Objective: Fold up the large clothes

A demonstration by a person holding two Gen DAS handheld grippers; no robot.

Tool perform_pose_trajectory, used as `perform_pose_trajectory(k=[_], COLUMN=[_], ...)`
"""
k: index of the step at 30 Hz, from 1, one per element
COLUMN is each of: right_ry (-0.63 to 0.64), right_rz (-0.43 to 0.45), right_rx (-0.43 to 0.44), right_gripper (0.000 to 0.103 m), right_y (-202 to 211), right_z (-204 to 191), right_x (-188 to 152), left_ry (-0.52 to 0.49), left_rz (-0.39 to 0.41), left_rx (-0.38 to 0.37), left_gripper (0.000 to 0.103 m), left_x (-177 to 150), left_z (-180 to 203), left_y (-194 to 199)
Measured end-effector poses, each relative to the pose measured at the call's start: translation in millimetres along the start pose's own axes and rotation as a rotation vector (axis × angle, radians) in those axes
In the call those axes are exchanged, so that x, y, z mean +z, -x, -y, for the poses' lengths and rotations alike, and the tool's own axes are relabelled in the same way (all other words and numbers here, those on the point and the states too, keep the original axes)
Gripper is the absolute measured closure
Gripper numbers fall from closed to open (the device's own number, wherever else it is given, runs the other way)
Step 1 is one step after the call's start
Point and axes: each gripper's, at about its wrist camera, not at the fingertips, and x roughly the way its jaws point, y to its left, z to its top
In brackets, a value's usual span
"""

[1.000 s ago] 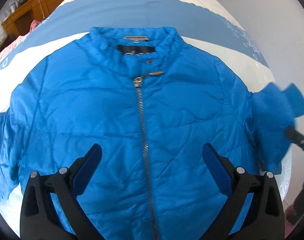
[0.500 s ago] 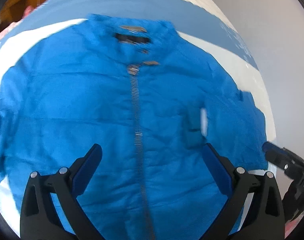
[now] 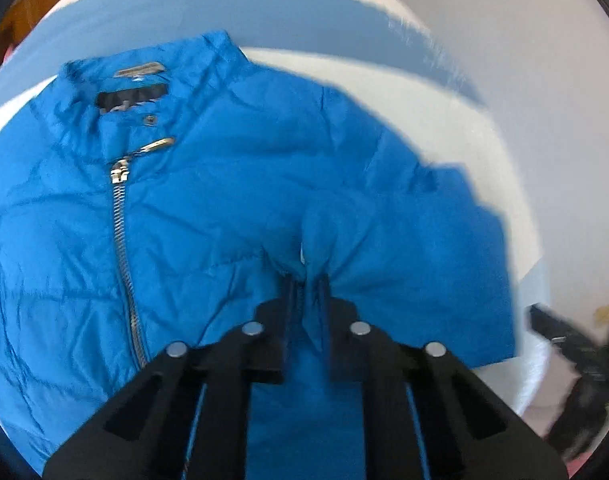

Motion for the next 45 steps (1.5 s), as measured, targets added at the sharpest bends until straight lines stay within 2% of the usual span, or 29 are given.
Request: perform_pose_trajectory(k=[2, 6, 9, 12, 18, 24, 26, 29, 33, 36, 38, 41, 45], right_ry=[-0.005, 0.007, 0.011, 0.039, 0.105, 0.128, 0.116, 0.134, 0.147, 0.188, 0.201, 0.206, 0.175], right_rz=[0.013, 0.023, 0.01, -0.009, -0.072, -0.173, -0.22, -0.219, -0.237, -0.194, -0.165, -0.152, -0.177], right_rx=[0.023, 0.067, 0.114, 0.15, 0.201, 0.069, 0.055, 0.043, 0.024, 0.039, 0.058, 0.026, -0.01], right_gripper=[0.074, 0.074, 0.074, 0.074, 0.074, 0.076, 0.076, 0.077, 0.077, 0.071, 0.071, 0.071, 0.071], right_y=[0, -4, -13, -25, -62, -111, -128, -139, -134, -112, -101, -106, -137], right_z=[-2, -12, -24, -42, -85, -102, -99, -100, -104, -116, -123, -136, -135], right_x=[4, 10, 17, 21, 30, 26, 21, 14, 17, 26, 35, 56, 79], left_ry=[0.004, 0.052, 0.102, 0.128, 0.221, 0.223, 0.227, 0.218, 0.251, 0.246, 0.21, 0.154, 0.106], left_rz=[0.068, 0.203, 0.249, 0.28, 0.248, 0.134, 0.125, 0.125, 0.119, 0.191, 0.227, 0.199, 0.136], left_rx=[0.001, 0.086, 0.139, 0.257, 0.353, 0.408, 0.405, 0.403, 0.382, 0.422, 0.401, 0.352, 0.371], left_gripper=[0.102, 0.102, 0.102, 0.102, 0.102, 0.101, 0.101, 0.1, 0.096, 0.095, 0.095, 0.095, 0.093], left_x=[-3, -9, -15, -19, -22, -22, -27, -27, -26, -26, -21, -7, 10], left_z=[-7, -42, -74, -105, -160, -196, -203, -206, -211, -202, -186, -162, -146], left_y=[23, 77, 102, 118, 117, 79, 73, 71, 89, 119, 132, 120, 81])
